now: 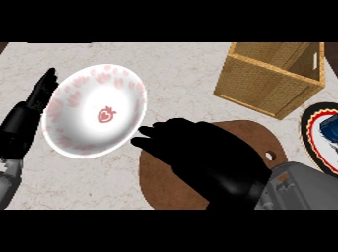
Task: Pick the lemon from the cutting board and place it in the basket
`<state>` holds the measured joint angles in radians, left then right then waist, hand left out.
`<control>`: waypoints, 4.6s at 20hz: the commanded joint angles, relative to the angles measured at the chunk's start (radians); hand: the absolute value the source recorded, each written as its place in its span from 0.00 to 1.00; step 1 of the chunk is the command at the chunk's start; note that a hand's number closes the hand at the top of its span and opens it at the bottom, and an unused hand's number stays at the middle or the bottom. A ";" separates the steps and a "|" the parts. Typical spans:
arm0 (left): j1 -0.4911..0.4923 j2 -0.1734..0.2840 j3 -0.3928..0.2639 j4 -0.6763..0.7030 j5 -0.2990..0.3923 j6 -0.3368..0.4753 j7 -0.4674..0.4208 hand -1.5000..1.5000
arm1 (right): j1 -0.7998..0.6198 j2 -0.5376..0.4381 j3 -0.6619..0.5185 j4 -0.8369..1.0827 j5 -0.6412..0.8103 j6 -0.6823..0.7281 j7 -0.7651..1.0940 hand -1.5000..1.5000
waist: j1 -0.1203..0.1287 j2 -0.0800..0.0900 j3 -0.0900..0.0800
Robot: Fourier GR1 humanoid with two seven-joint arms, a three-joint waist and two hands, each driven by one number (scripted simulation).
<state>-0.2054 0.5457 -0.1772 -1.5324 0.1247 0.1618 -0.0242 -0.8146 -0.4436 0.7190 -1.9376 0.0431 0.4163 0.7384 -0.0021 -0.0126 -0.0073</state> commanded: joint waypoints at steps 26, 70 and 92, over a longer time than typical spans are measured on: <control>-0.010 -0.070 0.070 0.008 -0.061 -0.052 -0.001 0.50 | -0.120 -0.006 0.040 0.306 -0.165 0.482 0.115 0.00 | 0.010 0.013 0.007; -0.007 -0.213 0.241 -0.023 -0.226 -0.229 0.035 0.50 | 0.401 0.142 -0.099 0.378 0.796 0.447 -0.511 0.00 | 0.003 0.012 0.007; 0.046 -0.252 0.287 -0.029 -0.250 -0.217 0.012 0.50 | 0.474 -0.154 -0.567 0.651 0.896 0.083 -0.655 1.00 | -0.087 0.020 0.014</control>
<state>-0.1817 0.2944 0.0913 -1.5586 -0.1274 -0.0704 -0.0103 -0.3771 -0.4519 0.3754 -1.3886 0.9579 0.5698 0.0307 -0.0355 -0.0064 0.0015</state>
